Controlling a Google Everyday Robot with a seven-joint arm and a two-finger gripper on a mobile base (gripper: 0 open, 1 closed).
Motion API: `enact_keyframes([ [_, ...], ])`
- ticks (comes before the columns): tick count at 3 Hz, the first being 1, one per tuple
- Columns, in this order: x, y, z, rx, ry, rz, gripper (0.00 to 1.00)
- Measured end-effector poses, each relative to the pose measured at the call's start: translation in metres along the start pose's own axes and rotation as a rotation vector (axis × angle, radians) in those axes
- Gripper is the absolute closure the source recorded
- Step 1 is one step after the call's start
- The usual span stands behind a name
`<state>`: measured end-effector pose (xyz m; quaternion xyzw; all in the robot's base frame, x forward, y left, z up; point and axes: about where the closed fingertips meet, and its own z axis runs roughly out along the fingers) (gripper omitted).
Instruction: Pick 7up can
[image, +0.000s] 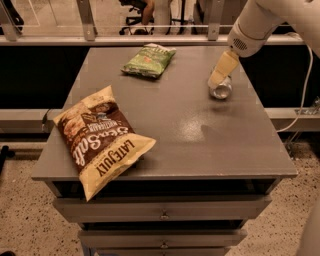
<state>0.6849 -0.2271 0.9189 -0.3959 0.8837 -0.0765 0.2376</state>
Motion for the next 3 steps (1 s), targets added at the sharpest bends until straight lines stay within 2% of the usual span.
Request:
enact_keyframes([
  [1, -0.004, -0.007, 0.028, -0.006, 0.033, 0.122, 0.00],
  [2, -0.002, -0.009, 0.046, -0.016, 0.060, 0.215, 0.00],
  [3, 0.004, -0.008, 0.060, -0.031, 0.078, 0.285, 0.14],
])
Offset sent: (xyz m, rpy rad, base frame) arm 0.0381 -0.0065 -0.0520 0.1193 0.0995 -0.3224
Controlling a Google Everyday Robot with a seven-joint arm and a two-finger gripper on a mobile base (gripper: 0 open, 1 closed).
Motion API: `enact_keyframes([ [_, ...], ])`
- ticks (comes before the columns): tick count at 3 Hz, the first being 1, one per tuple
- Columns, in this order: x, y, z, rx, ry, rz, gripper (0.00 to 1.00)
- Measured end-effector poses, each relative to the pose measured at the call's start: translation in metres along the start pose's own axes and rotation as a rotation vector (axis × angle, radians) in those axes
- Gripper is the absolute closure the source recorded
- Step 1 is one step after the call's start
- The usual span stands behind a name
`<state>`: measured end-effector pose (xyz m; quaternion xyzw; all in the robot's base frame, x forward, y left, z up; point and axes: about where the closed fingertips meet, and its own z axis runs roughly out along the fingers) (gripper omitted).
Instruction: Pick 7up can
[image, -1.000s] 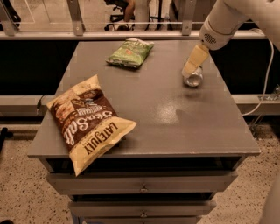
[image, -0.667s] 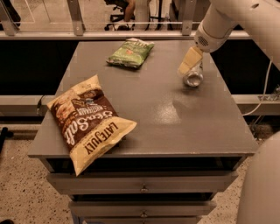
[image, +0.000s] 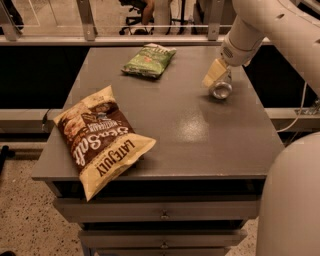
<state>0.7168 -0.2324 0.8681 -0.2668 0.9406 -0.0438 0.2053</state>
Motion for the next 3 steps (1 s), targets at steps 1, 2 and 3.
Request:
enact_keyframes([
  [1, 0.004, -0.001, 0.007, -0.014, 0.008, 0.044, 0.38],
  [2, 0.002, 0.003, 0.006, -0.029, -0.004, 0.054, 0.61],
  [3, -0.009, 0.015, -0.009, -0.074, -0.068, 0.007, 0.92],
])
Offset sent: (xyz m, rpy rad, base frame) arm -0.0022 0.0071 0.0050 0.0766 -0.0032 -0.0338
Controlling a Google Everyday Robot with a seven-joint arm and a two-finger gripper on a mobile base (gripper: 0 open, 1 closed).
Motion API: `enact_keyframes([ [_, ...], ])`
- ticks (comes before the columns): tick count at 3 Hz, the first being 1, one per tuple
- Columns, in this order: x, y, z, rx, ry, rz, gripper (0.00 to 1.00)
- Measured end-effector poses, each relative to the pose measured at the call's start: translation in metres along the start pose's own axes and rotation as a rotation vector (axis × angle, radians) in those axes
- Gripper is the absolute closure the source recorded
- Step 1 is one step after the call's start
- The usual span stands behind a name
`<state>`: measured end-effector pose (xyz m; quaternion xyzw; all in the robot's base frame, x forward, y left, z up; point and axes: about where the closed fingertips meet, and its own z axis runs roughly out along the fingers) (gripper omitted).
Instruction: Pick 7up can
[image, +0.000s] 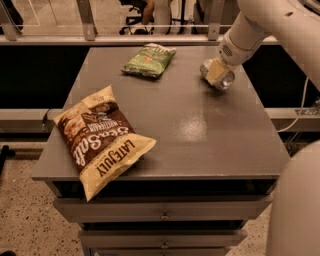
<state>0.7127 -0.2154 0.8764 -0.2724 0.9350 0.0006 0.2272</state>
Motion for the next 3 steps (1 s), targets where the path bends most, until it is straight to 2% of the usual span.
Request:
enact_keyframes([
  [1, -0.012, 0.017, -0.021, -0.052, -0.086, -0.103, 1.00],
  [3, -0.025, 0.060, -0.074, -0.196, -0.274, -0.297, 1.00],
])
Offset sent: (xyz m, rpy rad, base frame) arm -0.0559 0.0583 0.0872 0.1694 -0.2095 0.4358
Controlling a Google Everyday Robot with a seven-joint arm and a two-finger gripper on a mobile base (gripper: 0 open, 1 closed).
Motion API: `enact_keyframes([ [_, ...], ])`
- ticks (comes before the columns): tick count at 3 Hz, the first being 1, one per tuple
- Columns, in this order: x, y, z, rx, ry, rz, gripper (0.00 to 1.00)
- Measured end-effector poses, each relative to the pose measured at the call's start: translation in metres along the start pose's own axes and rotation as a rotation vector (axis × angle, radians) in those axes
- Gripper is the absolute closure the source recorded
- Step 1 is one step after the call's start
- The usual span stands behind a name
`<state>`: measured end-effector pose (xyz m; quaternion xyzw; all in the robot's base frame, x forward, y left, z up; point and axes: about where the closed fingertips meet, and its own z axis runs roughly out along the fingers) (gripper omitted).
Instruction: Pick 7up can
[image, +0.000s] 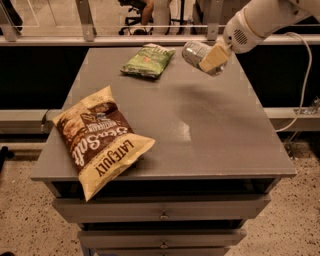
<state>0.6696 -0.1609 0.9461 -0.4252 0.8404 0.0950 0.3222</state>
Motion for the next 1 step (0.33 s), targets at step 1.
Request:
enact_keyframes([
  [1, -0.0001, 0.0001, 0.0006, -0.001, 0.001, -0.001, 1.00],
])
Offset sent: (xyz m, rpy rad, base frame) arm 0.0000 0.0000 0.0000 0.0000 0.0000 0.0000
